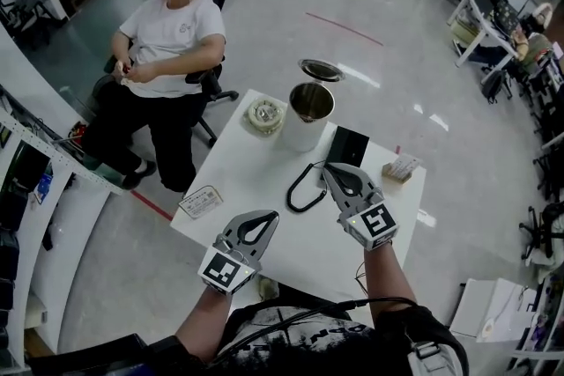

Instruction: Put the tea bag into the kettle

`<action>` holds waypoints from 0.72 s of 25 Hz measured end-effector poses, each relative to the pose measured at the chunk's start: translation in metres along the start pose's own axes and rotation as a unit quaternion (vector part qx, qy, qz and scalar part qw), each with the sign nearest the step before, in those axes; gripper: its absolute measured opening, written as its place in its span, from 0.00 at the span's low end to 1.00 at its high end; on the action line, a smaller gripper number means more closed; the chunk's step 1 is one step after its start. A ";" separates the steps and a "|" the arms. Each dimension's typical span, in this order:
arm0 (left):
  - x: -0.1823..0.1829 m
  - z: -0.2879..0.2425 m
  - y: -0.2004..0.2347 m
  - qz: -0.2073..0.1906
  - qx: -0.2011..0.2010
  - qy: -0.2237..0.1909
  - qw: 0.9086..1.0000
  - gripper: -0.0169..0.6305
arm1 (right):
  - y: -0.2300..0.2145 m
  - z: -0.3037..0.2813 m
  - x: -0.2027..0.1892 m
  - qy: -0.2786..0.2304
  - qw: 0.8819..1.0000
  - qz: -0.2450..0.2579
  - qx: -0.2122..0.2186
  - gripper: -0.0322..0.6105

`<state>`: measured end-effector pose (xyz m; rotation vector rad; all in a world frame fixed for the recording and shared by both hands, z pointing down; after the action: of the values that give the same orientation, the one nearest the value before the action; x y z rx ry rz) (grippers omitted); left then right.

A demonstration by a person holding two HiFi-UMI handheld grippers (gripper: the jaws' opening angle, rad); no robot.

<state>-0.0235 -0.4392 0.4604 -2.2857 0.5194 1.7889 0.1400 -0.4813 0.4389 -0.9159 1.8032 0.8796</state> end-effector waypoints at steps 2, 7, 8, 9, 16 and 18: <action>-0.001 0.016 -0.010 -0.004 0.003 0.003 1.000 0.05 | 0.018 0.026 -0.001 -0.013 1.000 -0.007 0.005 0.07; -0.008 0.050 -0.029 -0.009 0.014 0.004 1.000 0.05 | 0.045 0.076 -0.015 -0.009 0.999 -0.032 -0.002 0.07; -0.006 0.056 -0.033 -0.010 0.015 -0.001 1.000 0.05 | 0.048 0.083 -0.018 -0.010 0.999 -0.034 -0.003 0.07; -0.006 0.061 -0.036 -0.011 0.016 -0.006 1.000 0.05 | 0.051 0.090 -0.019 -0.013 0.999 -0.035 -0.003 0.07; -0.003 0.089 -0.062 -0.026 0.025 -0.022 0.999 0.05 | 0.076 0.120 -0.012 -0.037 0.999 -0.024 0.005 0.07; -0.005 0.094 -0.071 -0.034 0.022 -0.025 0.999 0.05 | 0.085 0.125 -0.010 -0.043 0.999 -0.017 0.013 0.07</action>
<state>-0.0819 -0.3392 0.4370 -2.1966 0.4630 1.7785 0.1191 -0.3323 0.4210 -0.8763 1.7177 0.8596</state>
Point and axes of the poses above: the fingertips, and each gripper's own axes: z backward along the fingers, y to its left, x out of its top, the point moved 3 cm from there along z, backward along the fingers, and after that the axes turned 12 degrees about y, right-handed, at the moved point
